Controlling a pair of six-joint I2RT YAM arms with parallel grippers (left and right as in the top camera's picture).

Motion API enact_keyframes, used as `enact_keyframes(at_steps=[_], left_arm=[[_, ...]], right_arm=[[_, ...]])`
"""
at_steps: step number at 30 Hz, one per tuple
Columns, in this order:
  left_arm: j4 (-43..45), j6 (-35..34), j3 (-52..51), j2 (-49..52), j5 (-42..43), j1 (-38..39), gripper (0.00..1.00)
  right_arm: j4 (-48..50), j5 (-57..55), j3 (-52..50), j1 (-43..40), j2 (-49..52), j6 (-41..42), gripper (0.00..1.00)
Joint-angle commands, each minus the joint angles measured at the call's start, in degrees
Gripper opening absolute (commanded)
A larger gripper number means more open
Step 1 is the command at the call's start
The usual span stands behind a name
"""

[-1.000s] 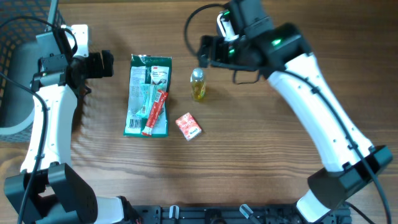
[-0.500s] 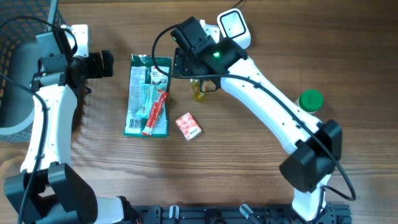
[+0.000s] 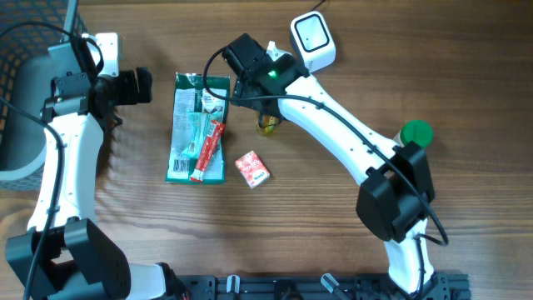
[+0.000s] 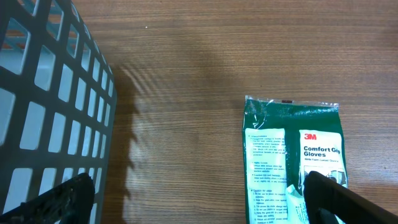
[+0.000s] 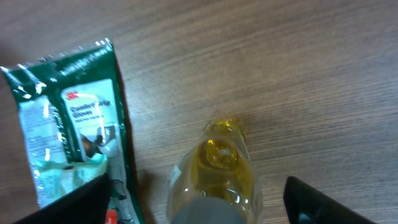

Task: Scan the item barcode
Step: 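Reach the right gripper over the yellow oil bottle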

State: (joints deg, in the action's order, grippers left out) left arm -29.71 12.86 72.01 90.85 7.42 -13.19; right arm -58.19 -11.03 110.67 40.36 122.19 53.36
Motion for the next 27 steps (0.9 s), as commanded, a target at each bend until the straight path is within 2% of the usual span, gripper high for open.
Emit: enact_keyframes(at_steps=[1, 3, 6, 8, 16, 19, 23, 27], left_arm=[[0.13, 0.85, 0.76, -0.74, 0.68, -0.17, 1.00], [0.11, 0.85, 0.76, -0.74, 0.68, -0.17, 1.00], [0.11, 0.87, 0.76, -0.74, 0.68, -0.17, 1.00], [0.11, 0.87, 0.76, -0.74, 0.68, -0.17, 1.00], [0.11, 0.87, 0.76, -0.74, 0.68, -0.15, 1.00], [0.11, 0.85, 0.76, -0.74, 0.68, -0.17, 1.00], [0.11, 0.85, 0.76, -0.74, 0.68, -0.17, 1.00], [0.11, 0.85, 0.76, -0.74, 0.66, -0.17, 1.00]], right_arm=[[-0.09, 0.79, -0.57, -0.09, 1.25, 1.22, 0.81], [-0.33, 0.79, -0.57, -0.09, 1.25, 1.25, 0.81], [-0.35, 0.74, -0.57, -0.09, 1.27, 1.05, 0.75], [-0.37, 0.59, -0.57, -0.09, 1.27, 0.83, 0.67], [-2.21, -1.66, -0.57, -0.09, 1.25, -1.07, 0.66], [-2.82, -1.66, -0.57, -0.09, 1.25, -2.36, 0.56], [-2.75, -1.66, -0.57, -0.09, 1.25, -2.38, 0.54], [-2.89, -1.64, -0.55, -0.09, 1.25, -5.51, 0.46]])
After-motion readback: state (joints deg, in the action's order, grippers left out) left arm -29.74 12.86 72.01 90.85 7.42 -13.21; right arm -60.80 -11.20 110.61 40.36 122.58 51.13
